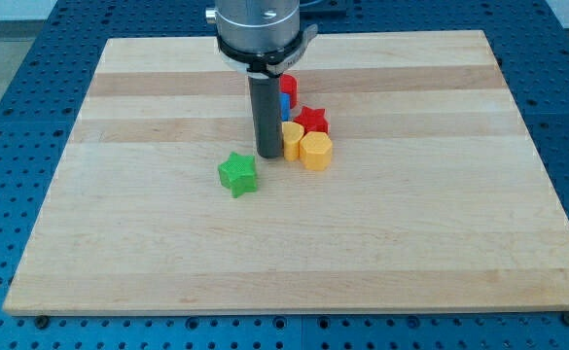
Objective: Push the green star into the yellow blocks
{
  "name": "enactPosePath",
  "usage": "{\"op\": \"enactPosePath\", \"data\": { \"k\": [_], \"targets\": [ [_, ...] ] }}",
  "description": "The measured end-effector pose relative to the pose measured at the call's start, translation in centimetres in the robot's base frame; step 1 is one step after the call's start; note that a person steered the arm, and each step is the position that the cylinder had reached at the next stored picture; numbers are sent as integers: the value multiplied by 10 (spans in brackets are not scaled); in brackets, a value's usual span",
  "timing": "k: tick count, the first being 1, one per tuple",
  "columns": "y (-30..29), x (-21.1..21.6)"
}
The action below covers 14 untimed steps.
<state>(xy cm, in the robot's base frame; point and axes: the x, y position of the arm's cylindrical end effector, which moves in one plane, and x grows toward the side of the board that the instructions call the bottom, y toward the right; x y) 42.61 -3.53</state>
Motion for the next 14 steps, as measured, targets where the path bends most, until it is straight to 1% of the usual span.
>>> {"op": "enactPosePath", "data": {
  "k": [4, 6, 8, 9, 10, 11, 13, 14],
  "targets": [
    [0, -2],
    [-49, 39],
    [-51, 30],
    [-118, 32],
    [-146, 89],
    [-133, 116],
    [-113, 84],
    [-88, 74]
  ]
}}
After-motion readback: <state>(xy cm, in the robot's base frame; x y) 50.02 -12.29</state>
